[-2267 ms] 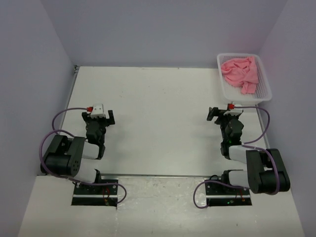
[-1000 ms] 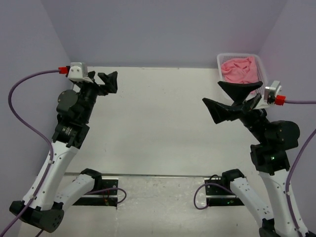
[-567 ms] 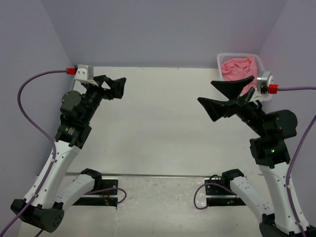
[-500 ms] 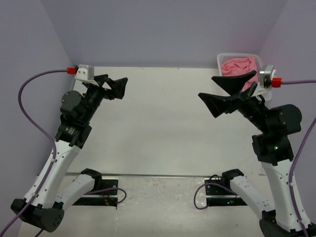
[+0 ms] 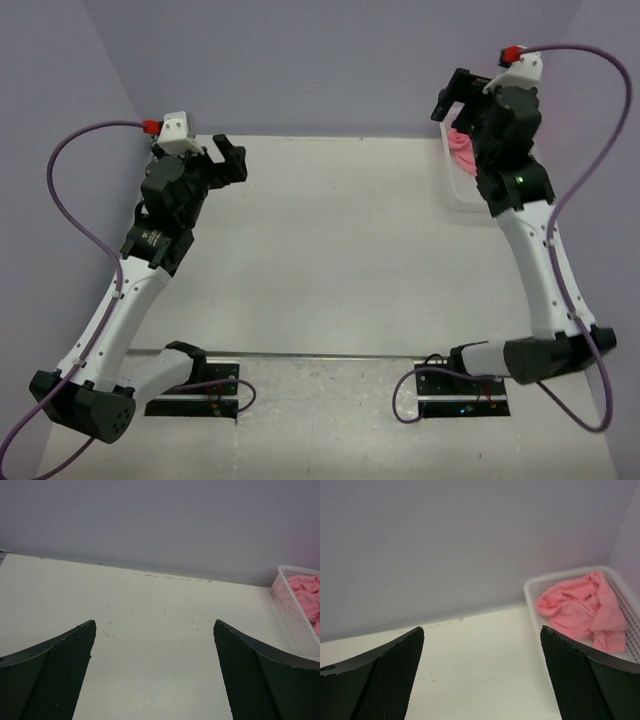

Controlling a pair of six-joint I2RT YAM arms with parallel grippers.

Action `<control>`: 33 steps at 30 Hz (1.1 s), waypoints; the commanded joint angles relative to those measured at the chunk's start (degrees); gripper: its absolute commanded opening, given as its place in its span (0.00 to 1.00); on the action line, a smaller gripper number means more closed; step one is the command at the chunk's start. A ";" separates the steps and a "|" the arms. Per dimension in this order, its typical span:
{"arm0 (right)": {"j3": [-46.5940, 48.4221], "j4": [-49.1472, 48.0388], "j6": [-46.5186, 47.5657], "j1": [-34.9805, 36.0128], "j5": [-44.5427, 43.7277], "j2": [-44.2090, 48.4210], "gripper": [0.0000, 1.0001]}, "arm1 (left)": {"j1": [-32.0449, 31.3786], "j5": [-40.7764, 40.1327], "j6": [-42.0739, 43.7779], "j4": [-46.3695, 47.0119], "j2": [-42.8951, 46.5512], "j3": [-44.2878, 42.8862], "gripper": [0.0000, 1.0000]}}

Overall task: Fold and stack the t-shirts
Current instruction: Grab crumpled tshirt from bin with the right arm

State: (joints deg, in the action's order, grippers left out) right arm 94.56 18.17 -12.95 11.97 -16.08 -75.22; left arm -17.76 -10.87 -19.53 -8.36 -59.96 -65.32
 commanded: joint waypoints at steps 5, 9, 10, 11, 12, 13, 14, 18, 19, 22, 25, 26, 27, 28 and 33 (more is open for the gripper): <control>13.35 10.81 -2.60 -9.32 -4.59 -20.80 0.97 | 0.00 -7.93 0.02 3.43 -1.99 -0.86 1.00; 23.98 15.66 -5.51 -14.25 -2.74 -30.93 0.94 | 0.00 -7.76 -1.73 7.30 -6.64 -1.74 1.00; 27.57 16.71 -5.16 -15.30 -2.65 -32.60 0.94 | 0.00 -7.58 -2.26 7.31 -7.61 -2.61 1.00; 29.52 17.59 -4.89 -15.74 -2.73 -35.49 0.94 | 0.00 -7.41 -2.70 7.31 -8.49 -2.88 1.00; 31.97 18.03 -4.11 -16.62 -2.56 -36.57 0.92 | 0.00 -6.89 -3.40 9.83 -9.98 -2.97 1.00; 32.35 17.69 -3.58 -17.06 -1.51 -37.27 0.89 | 0.00 -6.79 -3.76 10.46 -10.61 -2.71 1.00; 32.79 17.60 -3.14 -17.50 -1.15 -38.06 0.88 | 0.00 -6.71 -4.54 10.82 -11.13 -2.45 1.00; 31.40 16.55 -1.64 -19.78 -0.62 -41.76 0.87 | 0.00 -5.74 -6.66 13.45 -13.33 -1.31 1.00; 30.17 14.80 -1.38 -20.05 -0.01 -42.11 0.87 | 0.00 -5.82 -6.84 14.07 -13.42 -0.52 1.00; 26.65 12.34 -0.76 -20.58 0.34 -44.39 0.87 | 0.00 -6.79 -7.01 16.00 -13.16 0.98 1.00; 24.44 11.62 -0.94 -21.46 0.69 -47.82 0.87 | 0.00 -6.71 -6.93 17.50 -12.55 2.56 1.00; 24.09 11.53 -0.85 -21.81 1.57 -48.70 0.87 | 0.00 -6.10 -6.66 17.94 -12.02 3.00 1.00; 23.74 11.53 -0.41 -22.16 1.23 -49.66 0.87 | 0.00 -5.74 -6.31 18.90 -11.84 3.79 1.00; 23.65 11.45 -0.06 -22.42 0.87 -51.41 0.87 | 0.00 -5.56 -6.05 18.99 -11.58 3.88 1.00; 25.75 12.06 3.19 -25.49 1.21 -54.86 0.85 | 0.00 -5.48 -5.52 19.26 -10.70 4.59 1.00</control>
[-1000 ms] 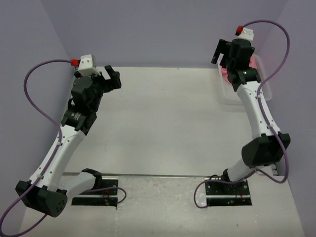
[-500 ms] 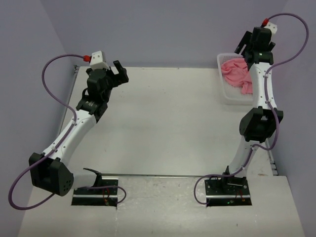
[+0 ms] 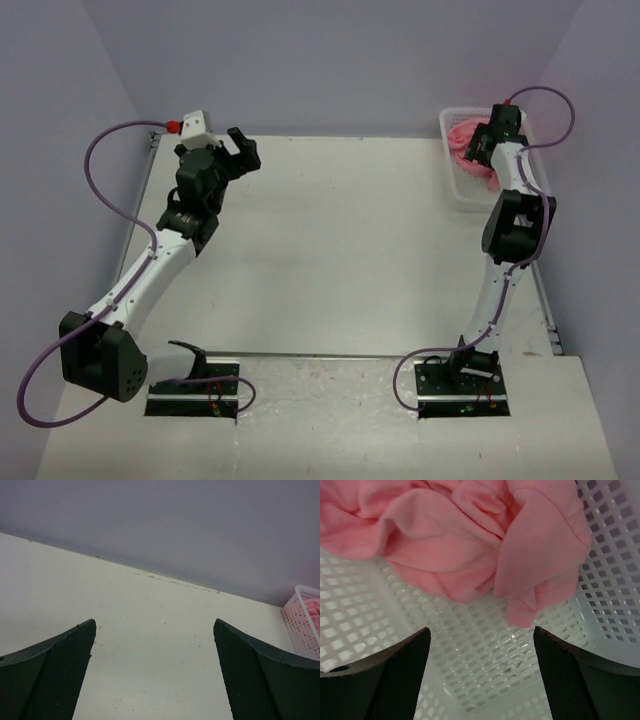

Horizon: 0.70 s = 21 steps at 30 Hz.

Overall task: Fold and stack the t-shirts
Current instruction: Grab crumpled tshirt from bin with the right arm

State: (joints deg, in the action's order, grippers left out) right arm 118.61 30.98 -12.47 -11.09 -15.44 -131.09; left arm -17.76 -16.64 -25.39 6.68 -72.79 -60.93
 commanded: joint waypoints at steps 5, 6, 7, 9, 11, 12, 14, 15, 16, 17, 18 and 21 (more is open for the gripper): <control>5.40 0.40 3.68 -4.81 -2.04 -1.36 0.82 | 0.00 2.58 -0.89 5.71 0.72 0.89 1.00; 5.58 0.13 4.20 -5.25 -2.31 -1.45 0.82 | 0.00 3.19 -1.15 6.06 0.64 1.24 1.00; 6.28 0.13 4.29 -5.69 -1.79 -1.80 0.81 | 0.00 5.02 -1.85 6.41 0.81 1.42 1.00; 9.70 1.79 4.21 -6.92 -1.09 -3.90 0.81 | 0.00 6.18 -1.77 7.30 0.90 1.51 1.00; 13.21 2.68 5.08 -7.45 0.32 -6.45 0.81 | -0.08 6.89 -1.68 6.95 1.07 0.90 0.99; 13.93 2.77 5.52 -7.37 0.32 -7.16 0.81 | -0.08 6.89 -1.68 6.86 1.25 0.64 1.00; 16.74 3.90 6.75 -7.36 1.03 -9.26 0.81 | 0.00 7.50 -1.07 5.98 1.51 -0.59 1.00; 17.44 4.17 6.76 -7.36 1.03 -9.97 0.82 | 0.00 7.50 -1.07 5.98 1.52 -1.03 1.00; 19.36 4.35 7.45 -7.19 1.29 -10.85 0.82 | 0.00 7.68 -0.81 5.89 1.86 -1.21 1.00; 20.43 4.96 7.55 -7.10 1.47 -12.51 0.82 | 0.00 8.11 -0.80 5.80 1.87 -1.65 1.00; 21.39 5.23 7.55 -7.10 1.82 -13.22 0.84 | 0.00 8.47 -0.80 5.46 1.95 -2.00 1.00; 24.30 5.58 9.30 -6.22 2.17 -15.24 0.91 | 0.00 9.96 -0.72 6.06 1.78 -1.92 1.00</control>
State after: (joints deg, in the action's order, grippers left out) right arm 139.17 34.41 -5.82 -18.15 -14.35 -144.81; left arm -17.76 -8.97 -26.22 10.22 -72.51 -60.47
